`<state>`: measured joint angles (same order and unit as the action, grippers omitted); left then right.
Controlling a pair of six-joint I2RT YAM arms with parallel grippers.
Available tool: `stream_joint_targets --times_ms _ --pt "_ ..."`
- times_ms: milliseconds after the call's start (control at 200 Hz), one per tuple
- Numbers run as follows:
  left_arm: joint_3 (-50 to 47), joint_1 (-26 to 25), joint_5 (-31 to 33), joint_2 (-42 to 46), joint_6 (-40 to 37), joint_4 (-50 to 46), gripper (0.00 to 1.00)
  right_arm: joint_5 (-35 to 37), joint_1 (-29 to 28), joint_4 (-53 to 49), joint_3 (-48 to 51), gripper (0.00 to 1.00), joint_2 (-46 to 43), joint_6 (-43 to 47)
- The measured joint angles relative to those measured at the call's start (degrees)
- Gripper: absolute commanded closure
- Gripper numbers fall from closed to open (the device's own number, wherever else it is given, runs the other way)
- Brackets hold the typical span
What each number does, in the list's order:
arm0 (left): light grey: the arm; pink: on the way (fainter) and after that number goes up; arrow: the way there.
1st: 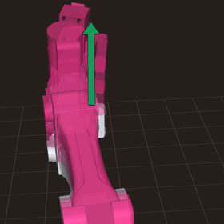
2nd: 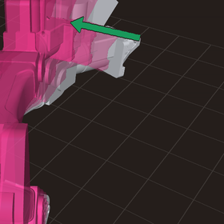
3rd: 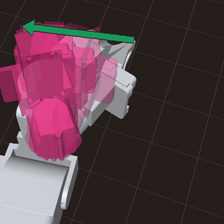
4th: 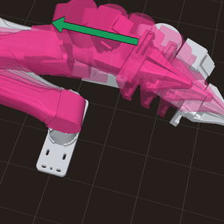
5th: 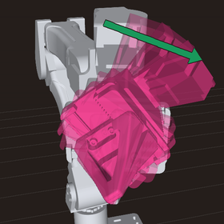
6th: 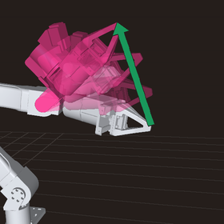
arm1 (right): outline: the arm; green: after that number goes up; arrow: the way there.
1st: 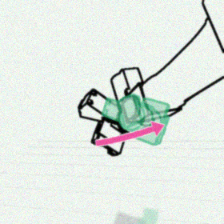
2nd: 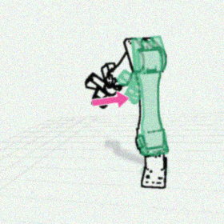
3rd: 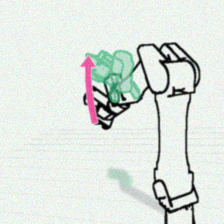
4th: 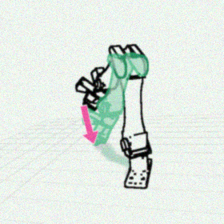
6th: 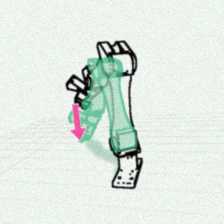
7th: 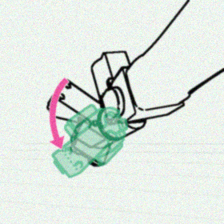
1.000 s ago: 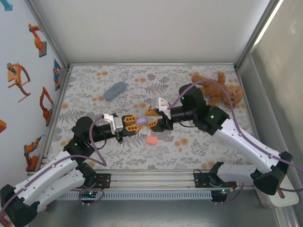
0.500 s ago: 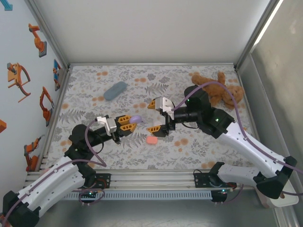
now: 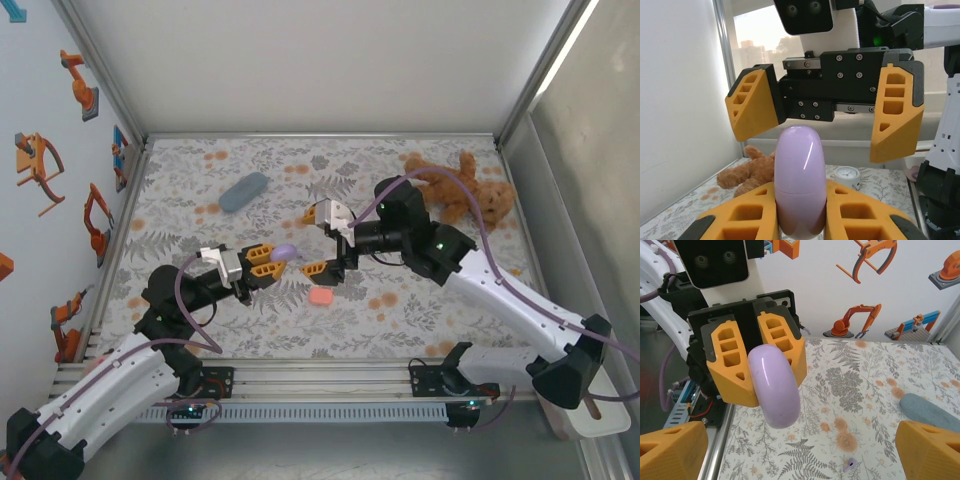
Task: Insert wireless bluetooth earbuds into charging case
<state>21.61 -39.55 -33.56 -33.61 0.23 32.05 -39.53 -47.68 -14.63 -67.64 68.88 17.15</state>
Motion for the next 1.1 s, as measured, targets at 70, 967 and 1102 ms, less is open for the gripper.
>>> stream_joint_targets --times_ms 70,967,1102 --pt "0.0 0.0 -0.44 -0.13 0.0 -0.07 0.87 0.0 -0.28 0.72 -0.02 0.06 0.9 -0.24" --pt "0.85 0.59 -1.68 -1.38 -1.07 -3.58 0.89 5.14 -0.94 4.72 -2.38 0.25 3.08 -1.31" --pt "0.87 0.59 -2.03 -1.66 -1.09 -3.87 0.89 6.45 -0.94 5.16 -2.73 0.25 3.28 -1.36"
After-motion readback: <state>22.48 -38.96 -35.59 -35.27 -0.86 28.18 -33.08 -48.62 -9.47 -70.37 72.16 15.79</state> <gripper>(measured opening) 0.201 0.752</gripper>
